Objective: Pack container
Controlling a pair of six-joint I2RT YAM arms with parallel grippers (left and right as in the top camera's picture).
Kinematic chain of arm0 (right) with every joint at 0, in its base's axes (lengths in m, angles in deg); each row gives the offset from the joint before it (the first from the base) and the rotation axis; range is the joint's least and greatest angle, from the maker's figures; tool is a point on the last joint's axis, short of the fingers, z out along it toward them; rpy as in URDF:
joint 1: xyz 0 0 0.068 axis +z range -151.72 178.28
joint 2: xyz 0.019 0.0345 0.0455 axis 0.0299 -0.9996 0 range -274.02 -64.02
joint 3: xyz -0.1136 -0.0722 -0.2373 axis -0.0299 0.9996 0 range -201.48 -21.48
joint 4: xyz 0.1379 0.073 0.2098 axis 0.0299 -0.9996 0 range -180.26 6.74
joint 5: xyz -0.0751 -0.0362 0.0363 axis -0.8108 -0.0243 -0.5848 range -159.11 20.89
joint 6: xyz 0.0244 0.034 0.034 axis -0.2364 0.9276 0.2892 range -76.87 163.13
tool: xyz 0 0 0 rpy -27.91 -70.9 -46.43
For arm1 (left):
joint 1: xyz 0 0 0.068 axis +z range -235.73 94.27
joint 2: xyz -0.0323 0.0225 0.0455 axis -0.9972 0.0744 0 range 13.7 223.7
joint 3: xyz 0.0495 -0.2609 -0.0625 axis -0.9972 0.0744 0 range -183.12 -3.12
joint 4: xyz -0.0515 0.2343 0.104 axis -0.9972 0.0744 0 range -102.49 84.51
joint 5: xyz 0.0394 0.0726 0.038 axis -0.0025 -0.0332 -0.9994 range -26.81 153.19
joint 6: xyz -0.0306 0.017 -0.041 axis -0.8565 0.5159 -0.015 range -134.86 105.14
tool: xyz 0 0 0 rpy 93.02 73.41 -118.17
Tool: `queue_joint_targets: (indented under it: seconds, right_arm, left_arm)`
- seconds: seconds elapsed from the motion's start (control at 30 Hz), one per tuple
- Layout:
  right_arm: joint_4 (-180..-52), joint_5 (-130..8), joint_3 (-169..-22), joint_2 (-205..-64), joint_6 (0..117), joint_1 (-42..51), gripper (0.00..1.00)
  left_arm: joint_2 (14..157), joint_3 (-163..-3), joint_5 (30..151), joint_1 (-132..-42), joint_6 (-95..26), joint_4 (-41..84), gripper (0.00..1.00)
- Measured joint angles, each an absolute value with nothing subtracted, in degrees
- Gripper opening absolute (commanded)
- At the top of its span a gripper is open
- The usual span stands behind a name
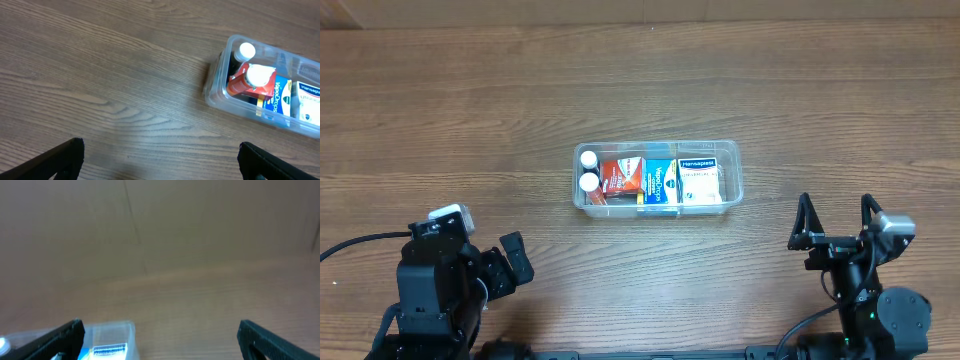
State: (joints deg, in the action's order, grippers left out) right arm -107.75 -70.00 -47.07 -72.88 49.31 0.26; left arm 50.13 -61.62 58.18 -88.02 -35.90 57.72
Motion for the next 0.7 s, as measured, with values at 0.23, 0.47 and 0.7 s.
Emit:
queue_joint_targets:
  seconds: [0.23, 0.47, 0.7]
  right_arm:
    - [-83.36, -70.65, -29.38, -64.86, 49.07, 0.26, 1.00]
    - [-88.41, -71.99, -22.52, -64.90, 49.09, 0.24, 1.00]
    - [-88.36, -71.79, -22.52, -64.81, 49.07, 0.26, 1.00]
  left_arm:
    - [50.13, -61.62, 58.18, -88.02, -35.90, 57.77, 1.00]
    - [50.13, -61.62, 58.18, -88.02, -35.90, 57.75, 1.00]
    - [50.13, -61.62, 58.18, -88.02, -35.90, 57.77, 1.00]
